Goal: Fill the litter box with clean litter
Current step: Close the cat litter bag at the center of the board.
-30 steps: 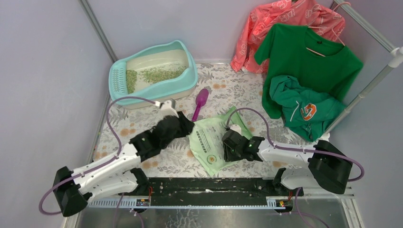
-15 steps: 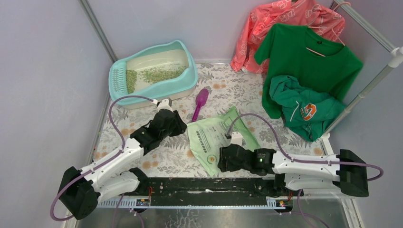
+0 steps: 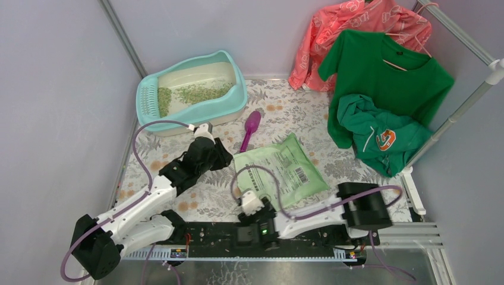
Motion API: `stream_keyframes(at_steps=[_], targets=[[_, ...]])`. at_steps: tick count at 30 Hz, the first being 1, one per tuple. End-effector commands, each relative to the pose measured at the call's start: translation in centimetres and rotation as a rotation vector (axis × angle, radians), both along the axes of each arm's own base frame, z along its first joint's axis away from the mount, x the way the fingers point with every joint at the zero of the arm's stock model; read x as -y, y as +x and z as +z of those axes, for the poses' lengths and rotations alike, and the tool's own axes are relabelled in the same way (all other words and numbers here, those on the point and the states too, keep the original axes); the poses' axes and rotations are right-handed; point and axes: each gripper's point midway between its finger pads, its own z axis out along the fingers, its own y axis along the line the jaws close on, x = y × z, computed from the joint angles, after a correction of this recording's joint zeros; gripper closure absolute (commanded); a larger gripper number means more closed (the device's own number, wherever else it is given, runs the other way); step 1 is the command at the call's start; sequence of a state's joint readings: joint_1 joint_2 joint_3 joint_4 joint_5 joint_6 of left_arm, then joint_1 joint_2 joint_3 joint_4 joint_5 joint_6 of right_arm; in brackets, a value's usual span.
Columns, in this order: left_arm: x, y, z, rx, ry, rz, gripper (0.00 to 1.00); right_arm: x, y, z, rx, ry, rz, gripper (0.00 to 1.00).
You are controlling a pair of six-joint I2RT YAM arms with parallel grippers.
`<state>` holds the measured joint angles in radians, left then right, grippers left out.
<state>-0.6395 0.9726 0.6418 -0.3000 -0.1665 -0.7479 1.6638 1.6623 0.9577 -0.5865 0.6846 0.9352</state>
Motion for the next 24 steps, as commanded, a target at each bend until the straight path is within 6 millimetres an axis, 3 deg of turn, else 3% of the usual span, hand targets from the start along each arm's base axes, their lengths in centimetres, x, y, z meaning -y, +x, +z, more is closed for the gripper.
stream_keyframes(at_steps=[1,3,15,20,24], targets=[[-0.1,0.3,1.3,0.047,-0.023,-0.001,0.59,1.5,2.2,1.3,0.269,-0.315,0.067,0.28],[-0.1,0.2,1.4,0.048,-0.029,-0.003,0.59,1.6,2.1,0.6,0.289,-0.378,0.098,0.27],[0.1,0.1,1.7,0.054,-0.044,-0.012,0.59,2.4,2.5,-0.5,0.270,-0.387,0.109,0.18],[0.2,0.2,1.9,0.058,-0.048,-0.015,0.59,2.9,3.3,-2.5,0.201,-0.386,0.065,0.22],[0.2,0.1,1.7,0.055,-0.044,-0.018,0.59,4.6,5.2,-2.4,0.194,-0.372,-0.053,0.28]])
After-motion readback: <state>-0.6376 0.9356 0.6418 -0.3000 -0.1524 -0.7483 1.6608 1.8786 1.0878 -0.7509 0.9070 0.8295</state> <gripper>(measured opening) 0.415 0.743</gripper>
